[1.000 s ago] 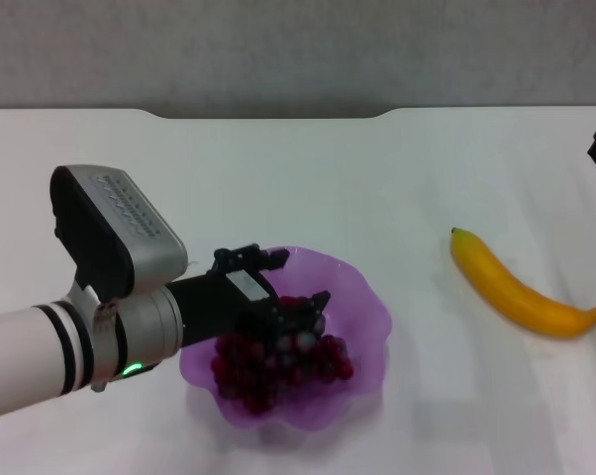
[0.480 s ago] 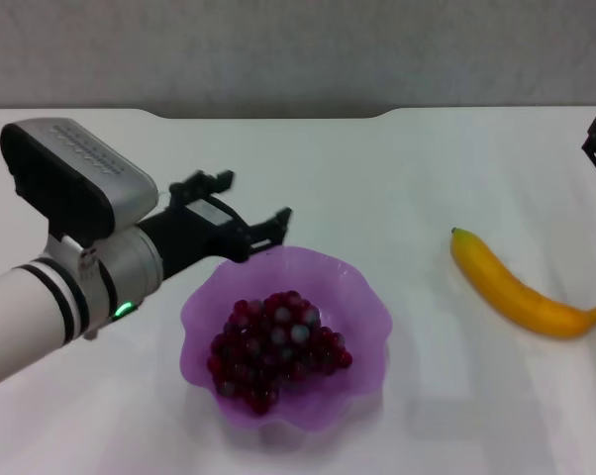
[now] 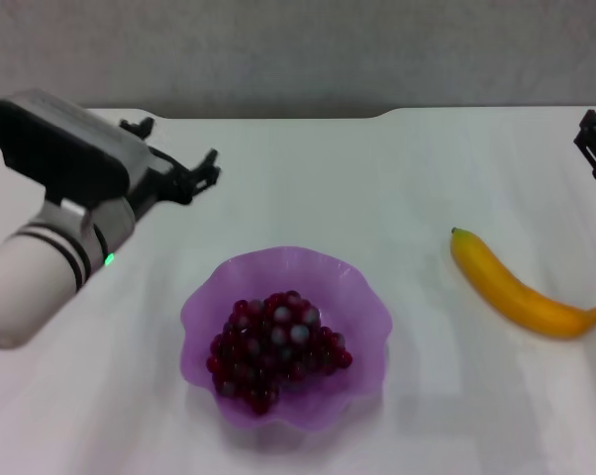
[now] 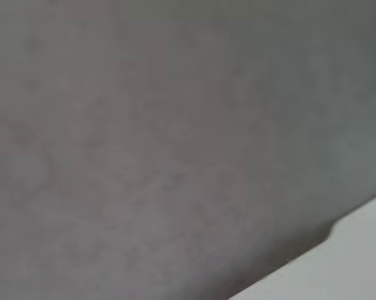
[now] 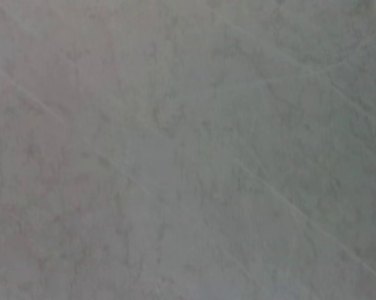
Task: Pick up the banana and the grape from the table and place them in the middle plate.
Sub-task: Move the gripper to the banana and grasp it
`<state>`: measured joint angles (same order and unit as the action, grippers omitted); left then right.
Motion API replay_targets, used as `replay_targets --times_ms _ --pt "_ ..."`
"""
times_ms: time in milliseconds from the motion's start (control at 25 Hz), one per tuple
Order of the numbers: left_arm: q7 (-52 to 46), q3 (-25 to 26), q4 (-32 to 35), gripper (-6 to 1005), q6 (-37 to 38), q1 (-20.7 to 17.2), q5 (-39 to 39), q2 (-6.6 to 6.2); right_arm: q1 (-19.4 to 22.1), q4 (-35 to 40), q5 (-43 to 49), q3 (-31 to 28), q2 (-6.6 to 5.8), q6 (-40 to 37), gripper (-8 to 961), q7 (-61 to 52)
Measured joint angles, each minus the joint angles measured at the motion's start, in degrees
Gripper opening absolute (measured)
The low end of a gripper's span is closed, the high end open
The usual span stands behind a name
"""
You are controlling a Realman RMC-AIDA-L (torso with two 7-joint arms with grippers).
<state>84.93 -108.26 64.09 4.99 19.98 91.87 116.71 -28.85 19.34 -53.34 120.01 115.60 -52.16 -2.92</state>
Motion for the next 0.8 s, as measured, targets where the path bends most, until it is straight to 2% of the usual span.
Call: replay_targets --times_ms 200,320,440,480,520,640,800 --pt "-5.95 4.53 -6.17 892 -0.12 4.48 0.0 -0.29 -0.27 0.09 -0.01 0.04 0.01 0.02 884 -0.14" --pt "-8.52 9.59 -11.1 892 -2.08 7.62 -0.01 -0.33 -0.88 0.13 0.0 0.04 0.08 0.1 884 -0.19" --pt "-10.34 19.39 -15.48 891 -8.95 10.11 0.0 -0.43 -1.68 0.18 0.0 0.11 0.09 0.13 884 -0.2" --pt "-9.76 26.48 -17.61 891 -13.75 11.04 0.45 -0.48 -1.96 0.19 0.0 0.12 0.08 0.14 884 -0.21" --pt "-9.4 27.8 -17.99 891 -14.85 11.18 0.68 -0.48 -2.14 0.2 0.0 0.14 0.11 0.17 884 -0.21" --pt "-1.77 37.54 -21.51 891 -21.03 12.46 5.77 -0.49 -2.8 0.33 -0.01 0.18 0.18 0.18 884 -0.28" --pt "22.11 50.46 -30.11 891 -31.93 15.0 21.04 -0.52 -3.26 0.4 0.0 0.21 0.19 0.23 884 -0.31"
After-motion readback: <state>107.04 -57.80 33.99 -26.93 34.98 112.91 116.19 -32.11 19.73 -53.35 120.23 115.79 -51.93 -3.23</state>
